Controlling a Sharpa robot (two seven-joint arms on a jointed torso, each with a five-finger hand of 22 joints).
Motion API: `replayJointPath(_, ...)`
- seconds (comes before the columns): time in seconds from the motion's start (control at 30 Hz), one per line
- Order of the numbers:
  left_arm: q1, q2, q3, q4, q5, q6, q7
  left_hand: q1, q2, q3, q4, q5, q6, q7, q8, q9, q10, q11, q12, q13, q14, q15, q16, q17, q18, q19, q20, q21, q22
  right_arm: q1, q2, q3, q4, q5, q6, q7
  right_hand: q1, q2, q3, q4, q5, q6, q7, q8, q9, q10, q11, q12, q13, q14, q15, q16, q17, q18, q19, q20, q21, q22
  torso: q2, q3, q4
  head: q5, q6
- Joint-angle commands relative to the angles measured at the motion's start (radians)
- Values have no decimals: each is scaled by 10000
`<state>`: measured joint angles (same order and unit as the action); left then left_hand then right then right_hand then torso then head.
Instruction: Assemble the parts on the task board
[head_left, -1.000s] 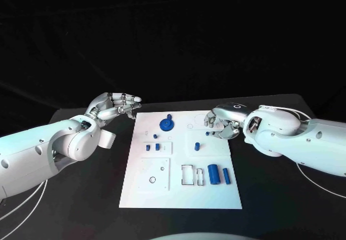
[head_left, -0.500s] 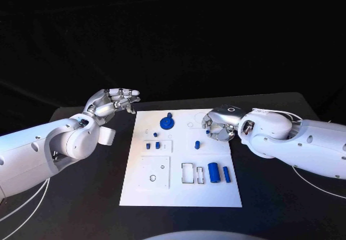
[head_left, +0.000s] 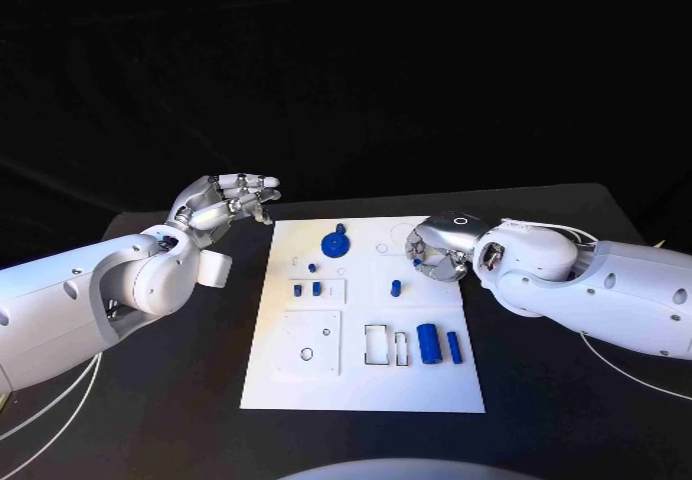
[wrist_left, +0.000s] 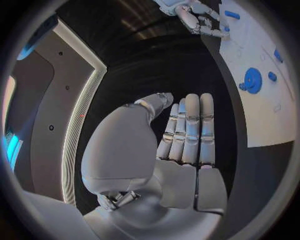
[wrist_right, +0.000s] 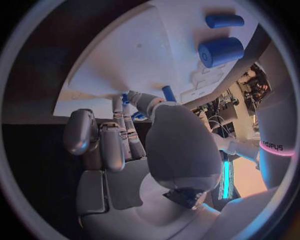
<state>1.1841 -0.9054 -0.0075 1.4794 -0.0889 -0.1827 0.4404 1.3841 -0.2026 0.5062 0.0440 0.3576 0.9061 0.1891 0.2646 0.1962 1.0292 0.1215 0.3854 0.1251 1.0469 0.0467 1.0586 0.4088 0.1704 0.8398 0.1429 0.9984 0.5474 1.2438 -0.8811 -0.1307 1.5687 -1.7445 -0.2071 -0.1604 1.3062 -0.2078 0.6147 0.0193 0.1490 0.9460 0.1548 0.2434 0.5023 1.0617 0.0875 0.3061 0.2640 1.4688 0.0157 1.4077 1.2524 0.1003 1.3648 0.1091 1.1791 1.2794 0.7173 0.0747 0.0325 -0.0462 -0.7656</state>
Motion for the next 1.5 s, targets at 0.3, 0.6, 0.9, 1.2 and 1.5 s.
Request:
replayJointPath(0.3, 3, 1, 9, -5, 82, 153, -16, 25, 42, -19, -78, 53, -42, 18, -55, -18, -95, -4, 18, 15, -81, 4, -84, -25, 132, -37, 13, -85, -23, -239, 95, -49, -66, -571, 192, -408, 205, 200, 199, -156, -129, 472, -146, 246, 48, 489, -175, 170, 18, 360, -220, 78, 94, -125, 228, -100, 313, 275, -8, 2, -8, 16, -58)
replayJointPath(0.6, 3, 8, 9, -27, 63, 157, -53, 35, 46, -18, -88, 54, -44, 21, -56, -19, -99, -2, 19, 16, -89, 6, -92, -28, 132, -39, 14, -91, -26, -322, 119, -51, 10, -962, -21, -615, 480, 546, 372, -442, -406, 834, -266, 476, 145, 851, -333, 244, 100, 381, -361, 101, 133, -186, 373, -235, 598, 523, -11, -9, -2, 11, -70)
replayJointPath(0.9, 3, 17, 9, -63, 47, 158, -63, 76, 50, -16, -131, 59, -52, 27, -61, -25, -109, 3, 24, 20, -109, 9, -112, -37, 133, -42, 16, -103, -34, -352, 90, -52, 174, -1168, -558, -724, 495, 543, 390, -513, -380, 856, -275, 499, 159, 889, -345, 232, 114, 389, -378, 110, 149, -214, 431, -255, 715, 617, -10, -13, 4, 3, -56)
replayJointPath(1.2, 3, 21, 9, -122, 43, 147, -70, 76, 50, -16, -131, 59, -52, 27, -61, -25, -109, 3, 24, 20, -109, 9, -112, -37, 133, -42, 16, -103, -34, -347, -39, -38, 432, -1205, -1259, -683, 489, 542, 394, -528, -360, 866, -274, 506, 163, 903, -345, 227, 118, 396, -380, 123, 172, -252, 509, -260, 869, 730, -15, -11, -2, -30, -37)
replayJointPath(1.5, 3, 32, 9, -196, 43, 157, -98, 92, 50, -20, -153, 61, -56, 32, -63, -28, -115, 8, 27, 22, -118, 11, -122, -41, 133, -43, 17, -106, -36, -300, -175, 3, 682, -1131, -1685, -592, 452, 531, 379, -527, -360, 888, -275, 520, 170, 924, -346, 222, 124, 401, -380, 127, 177, -269, 547, -264, 941, 785, -12, -3, -12, -29, -28)
